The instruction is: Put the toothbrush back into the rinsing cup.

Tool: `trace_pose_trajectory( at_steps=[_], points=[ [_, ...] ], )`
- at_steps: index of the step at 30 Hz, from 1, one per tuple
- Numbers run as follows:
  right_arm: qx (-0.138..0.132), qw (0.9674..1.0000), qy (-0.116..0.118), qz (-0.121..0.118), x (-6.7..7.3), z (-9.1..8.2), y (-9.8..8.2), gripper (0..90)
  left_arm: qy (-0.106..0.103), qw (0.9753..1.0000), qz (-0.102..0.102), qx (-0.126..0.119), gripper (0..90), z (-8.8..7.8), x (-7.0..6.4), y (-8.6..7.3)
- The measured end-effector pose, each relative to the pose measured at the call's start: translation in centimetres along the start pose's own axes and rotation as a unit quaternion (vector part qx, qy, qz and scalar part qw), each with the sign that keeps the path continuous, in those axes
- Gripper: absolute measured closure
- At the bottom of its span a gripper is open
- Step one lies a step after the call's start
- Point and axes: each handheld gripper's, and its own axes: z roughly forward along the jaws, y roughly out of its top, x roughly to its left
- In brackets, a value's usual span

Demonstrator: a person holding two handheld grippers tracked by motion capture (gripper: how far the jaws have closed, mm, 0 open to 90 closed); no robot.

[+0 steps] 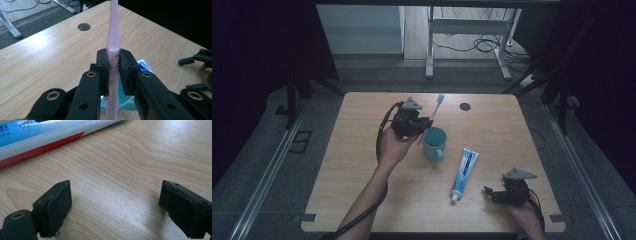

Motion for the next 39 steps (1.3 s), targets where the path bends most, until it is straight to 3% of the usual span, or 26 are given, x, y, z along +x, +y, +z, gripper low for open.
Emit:
trace_pose_trajectory(
  at_steps=[20, 39],
  points=[
    [0.0, 1.0, 0.0, 0.0, 0.0, 0.0, 0.0, 10.5, 0.006, 0.9998, 0.011, -0.015, 79.1, 2.3, -0.8, 1.5],
    [0.0, 1.0, 0.001, 0.0, 0.0, 0.0, 0.0, 10.5, 0.004, 0.9999, 0.002, -0.015, 79.1, 4.9, -0.8, -0.2]
  ],
)
